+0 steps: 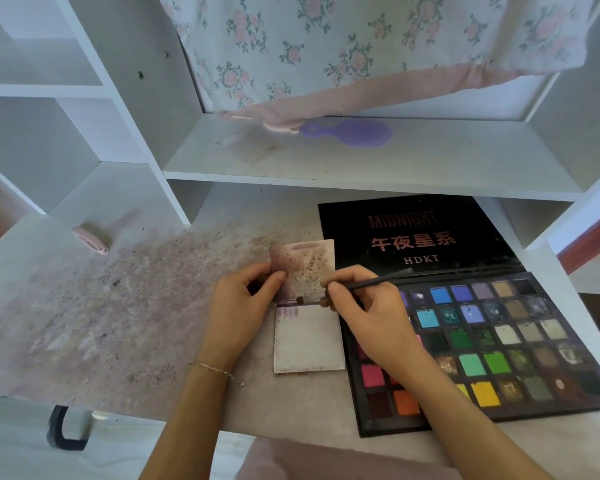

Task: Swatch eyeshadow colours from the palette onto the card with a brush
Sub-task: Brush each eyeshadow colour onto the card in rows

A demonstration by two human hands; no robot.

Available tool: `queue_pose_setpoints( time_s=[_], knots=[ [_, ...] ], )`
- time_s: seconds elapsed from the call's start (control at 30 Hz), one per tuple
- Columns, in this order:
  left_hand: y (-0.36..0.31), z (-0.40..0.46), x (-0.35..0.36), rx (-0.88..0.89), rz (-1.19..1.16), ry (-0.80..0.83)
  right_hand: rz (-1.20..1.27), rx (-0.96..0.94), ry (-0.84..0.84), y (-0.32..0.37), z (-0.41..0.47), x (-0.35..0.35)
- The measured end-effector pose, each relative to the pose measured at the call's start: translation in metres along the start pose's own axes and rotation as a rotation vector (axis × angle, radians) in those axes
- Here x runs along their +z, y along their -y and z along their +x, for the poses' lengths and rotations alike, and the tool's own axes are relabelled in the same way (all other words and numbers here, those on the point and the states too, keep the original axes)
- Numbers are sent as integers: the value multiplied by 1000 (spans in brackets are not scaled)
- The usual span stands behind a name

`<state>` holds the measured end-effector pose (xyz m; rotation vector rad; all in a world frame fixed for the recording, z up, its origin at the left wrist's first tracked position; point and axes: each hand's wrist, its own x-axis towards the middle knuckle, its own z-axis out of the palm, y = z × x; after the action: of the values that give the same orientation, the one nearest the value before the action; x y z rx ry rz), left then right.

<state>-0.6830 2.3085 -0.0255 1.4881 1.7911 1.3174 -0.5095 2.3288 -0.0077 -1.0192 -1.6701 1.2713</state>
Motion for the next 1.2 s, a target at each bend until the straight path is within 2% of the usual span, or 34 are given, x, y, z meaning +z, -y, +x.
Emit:
queue_pose_setpoints(
  time_s=[0.2,0.43,0.57,0.83,1.2],
  knots=[
    [1,0,0,-22,-6,8,72,-54,-84,7,-6,-17],
    [2,-1,0,-10,25,9,-22,-27,-249,2,-22,-62],
    [2,0,0,9,40,3,-164,25,-366,-7,-28,-85],
    [0,0,1,5,43,-5,-286,59,-419,-20,-30,-102],
    [-1,0,2,-18,42,1,-464,58,-369,-23,-30,-101]
  ],
)
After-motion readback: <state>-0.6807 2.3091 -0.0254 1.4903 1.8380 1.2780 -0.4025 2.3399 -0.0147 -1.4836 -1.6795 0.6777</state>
